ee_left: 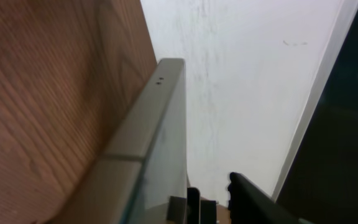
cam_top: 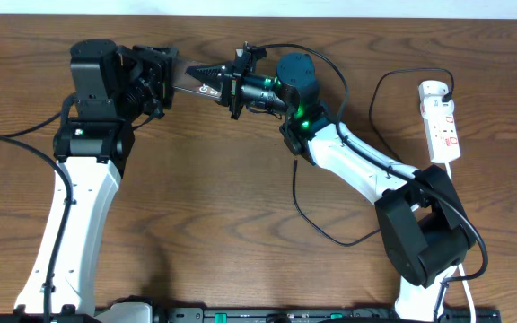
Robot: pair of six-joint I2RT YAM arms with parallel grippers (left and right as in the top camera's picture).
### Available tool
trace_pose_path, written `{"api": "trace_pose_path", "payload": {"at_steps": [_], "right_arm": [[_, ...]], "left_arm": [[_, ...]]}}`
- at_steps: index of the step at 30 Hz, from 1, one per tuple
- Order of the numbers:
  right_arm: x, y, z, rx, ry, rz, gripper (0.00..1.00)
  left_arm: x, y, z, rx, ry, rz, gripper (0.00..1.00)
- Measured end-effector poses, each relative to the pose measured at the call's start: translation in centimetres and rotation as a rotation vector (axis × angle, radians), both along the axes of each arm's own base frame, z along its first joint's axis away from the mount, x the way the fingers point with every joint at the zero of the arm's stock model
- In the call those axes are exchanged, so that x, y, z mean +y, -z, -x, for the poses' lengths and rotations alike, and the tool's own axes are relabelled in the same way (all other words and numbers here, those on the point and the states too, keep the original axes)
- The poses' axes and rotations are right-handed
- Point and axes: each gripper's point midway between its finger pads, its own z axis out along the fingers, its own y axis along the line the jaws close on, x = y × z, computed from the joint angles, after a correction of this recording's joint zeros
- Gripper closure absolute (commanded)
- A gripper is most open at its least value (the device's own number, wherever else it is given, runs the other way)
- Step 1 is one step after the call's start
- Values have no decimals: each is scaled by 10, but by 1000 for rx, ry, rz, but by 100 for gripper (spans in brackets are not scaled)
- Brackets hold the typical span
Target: Plug charger to phone and switch on socket
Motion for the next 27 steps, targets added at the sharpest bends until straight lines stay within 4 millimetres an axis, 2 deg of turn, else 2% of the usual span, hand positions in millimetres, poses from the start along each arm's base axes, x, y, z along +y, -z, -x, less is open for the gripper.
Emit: {"api": "trace_pose_path", "payload": {"at_steps": [9,27], "right_arm": [[1,-2,1,-6,-2,-4,99],[3,-4,1,-16,7,-12,99]], "left_arm": [[2,0,-1,-1,-12,-8,71],[3,1,-1,1,-16,-8,80]]}}
